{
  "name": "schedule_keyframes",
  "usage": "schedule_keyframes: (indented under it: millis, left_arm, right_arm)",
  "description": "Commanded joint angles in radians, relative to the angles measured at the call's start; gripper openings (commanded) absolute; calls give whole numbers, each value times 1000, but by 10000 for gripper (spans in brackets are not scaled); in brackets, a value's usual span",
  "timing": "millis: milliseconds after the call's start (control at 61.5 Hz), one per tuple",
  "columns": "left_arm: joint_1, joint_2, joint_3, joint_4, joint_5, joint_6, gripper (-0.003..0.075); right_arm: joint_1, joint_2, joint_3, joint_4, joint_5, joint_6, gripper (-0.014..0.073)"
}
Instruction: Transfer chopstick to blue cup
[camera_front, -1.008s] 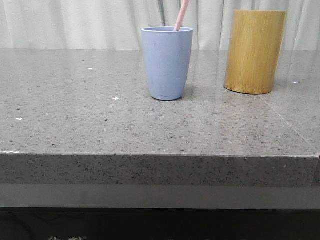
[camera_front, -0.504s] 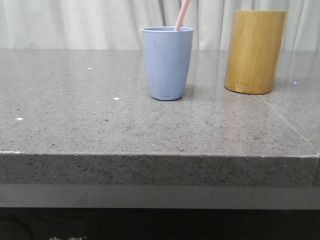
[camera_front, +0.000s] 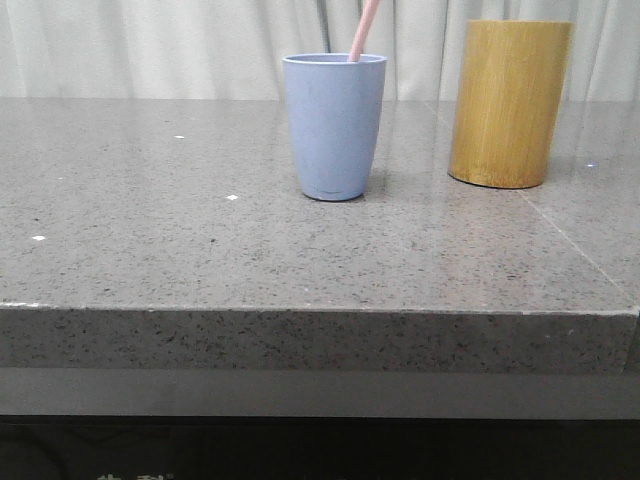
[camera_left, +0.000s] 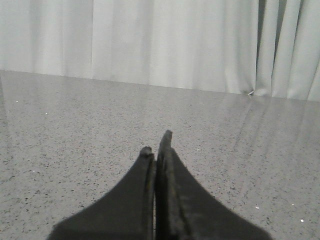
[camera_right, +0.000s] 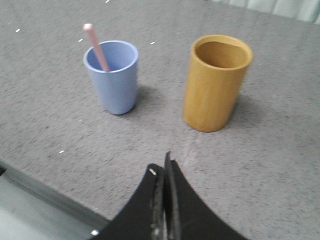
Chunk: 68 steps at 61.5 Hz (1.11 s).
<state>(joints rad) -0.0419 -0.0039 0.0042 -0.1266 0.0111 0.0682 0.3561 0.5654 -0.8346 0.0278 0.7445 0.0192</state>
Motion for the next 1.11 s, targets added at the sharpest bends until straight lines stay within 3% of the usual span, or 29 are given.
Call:
schedule_keyframes:
  millis: [0,260,455,601,1089]
  left_arm:
    - [-1,-22,12,-8,-71,-9,-19]
    - [-1,-22,12,-8,-71,-9,-19]
    - [-1,-22,12,-8,-71,-9,-19]
    - [-1,-22,12,-8,-71,-9,-19]
    - [-1,-22,12,-8,-71,-9,-19]
  right_arm:
    - [-82,-82,74,-7,-158,-3,-67]
    - [-284,-431,533,-1,-553,-3,-67]
    - [-314,-563,779,7,-720,-3,-67]
    - [-314,-596,860,51,-826,-3,-67]
    - [-340,-596,858,57,-805,-3,-67]
